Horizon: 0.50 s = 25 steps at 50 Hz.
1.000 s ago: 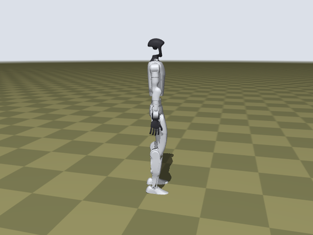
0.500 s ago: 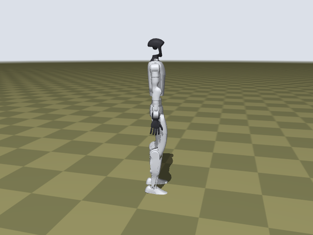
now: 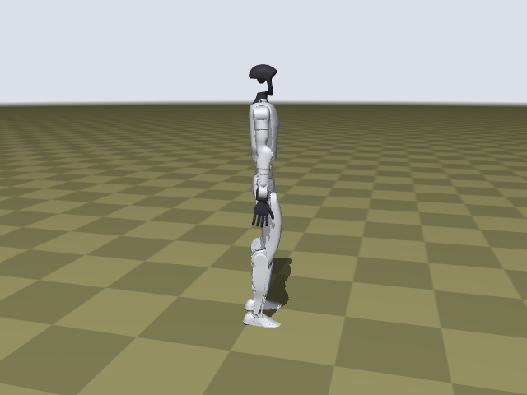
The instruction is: In place motions
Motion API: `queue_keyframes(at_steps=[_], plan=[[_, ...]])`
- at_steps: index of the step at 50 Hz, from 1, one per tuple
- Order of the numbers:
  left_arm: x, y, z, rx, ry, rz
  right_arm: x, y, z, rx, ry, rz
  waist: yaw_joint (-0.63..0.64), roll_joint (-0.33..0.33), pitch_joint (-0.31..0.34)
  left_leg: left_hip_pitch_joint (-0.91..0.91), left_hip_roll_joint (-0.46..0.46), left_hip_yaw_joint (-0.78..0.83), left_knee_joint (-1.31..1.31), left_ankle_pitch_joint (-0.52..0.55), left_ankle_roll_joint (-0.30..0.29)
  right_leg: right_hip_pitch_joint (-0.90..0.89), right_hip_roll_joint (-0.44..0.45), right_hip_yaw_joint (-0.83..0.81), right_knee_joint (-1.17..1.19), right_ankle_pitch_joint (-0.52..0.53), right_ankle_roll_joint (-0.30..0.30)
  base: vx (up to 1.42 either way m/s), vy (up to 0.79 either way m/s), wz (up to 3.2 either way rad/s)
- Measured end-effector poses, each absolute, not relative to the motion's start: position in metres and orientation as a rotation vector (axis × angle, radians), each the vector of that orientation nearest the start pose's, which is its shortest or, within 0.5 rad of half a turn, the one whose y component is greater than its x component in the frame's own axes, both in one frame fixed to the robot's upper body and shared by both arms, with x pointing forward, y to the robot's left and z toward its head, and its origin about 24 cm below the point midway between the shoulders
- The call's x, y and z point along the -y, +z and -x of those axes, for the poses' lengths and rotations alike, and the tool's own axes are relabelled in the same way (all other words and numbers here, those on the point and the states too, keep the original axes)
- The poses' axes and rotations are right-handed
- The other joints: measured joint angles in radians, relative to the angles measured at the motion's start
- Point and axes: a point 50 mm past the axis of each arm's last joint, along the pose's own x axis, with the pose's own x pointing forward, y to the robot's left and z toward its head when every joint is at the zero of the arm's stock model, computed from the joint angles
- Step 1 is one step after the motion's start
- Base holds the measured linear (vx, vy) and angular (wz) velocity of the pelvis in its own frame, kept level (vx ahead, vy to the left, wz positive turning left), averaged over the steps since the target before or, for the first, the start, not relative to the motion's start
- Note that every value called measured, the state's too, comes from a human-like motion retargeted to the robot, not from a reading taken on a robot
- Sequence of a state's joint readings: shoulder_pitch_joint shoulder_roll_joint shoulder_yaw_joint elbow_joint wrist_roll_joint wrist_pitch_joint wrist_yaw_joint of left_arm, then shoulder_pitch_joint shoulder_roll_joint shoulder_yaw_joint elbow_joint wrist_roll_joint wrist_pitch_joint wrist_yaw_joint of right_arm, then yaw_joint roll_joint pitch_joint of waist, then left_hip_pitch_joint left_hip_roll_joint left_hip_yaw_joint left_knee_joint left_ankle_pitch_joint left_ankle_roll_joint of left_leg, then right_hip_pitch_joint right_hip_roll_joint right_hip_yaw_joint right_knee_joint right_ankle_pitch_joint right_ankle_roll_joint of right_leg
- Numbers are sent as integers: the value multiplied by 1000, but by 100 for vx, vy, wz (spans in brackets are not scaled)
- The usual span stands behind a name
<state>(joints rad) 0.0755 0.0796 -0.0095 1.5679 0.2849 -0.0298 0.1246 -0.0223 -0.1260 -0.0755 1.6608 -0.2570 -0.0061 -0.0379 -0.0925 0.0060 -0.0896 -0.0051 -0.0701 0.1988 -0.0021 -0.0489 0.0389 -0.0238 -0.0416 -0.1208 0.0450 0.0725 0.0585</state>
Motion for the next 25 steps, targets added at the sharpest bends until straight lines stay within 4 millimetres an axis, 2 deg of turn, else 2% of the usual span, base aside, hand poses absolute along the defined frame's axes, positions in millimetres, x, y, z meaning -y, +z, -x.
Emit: queue_keyframes(at_steps=[25], plan=[[-190, -179, 10, -1555, -97, -419, 203, -177, -1, -1638, 70, 285, 3, -3, 0, 9, -1, -3, 0, -13, 8, 10, 1, 0, 1, 0, -3, 0, 0, 0]])
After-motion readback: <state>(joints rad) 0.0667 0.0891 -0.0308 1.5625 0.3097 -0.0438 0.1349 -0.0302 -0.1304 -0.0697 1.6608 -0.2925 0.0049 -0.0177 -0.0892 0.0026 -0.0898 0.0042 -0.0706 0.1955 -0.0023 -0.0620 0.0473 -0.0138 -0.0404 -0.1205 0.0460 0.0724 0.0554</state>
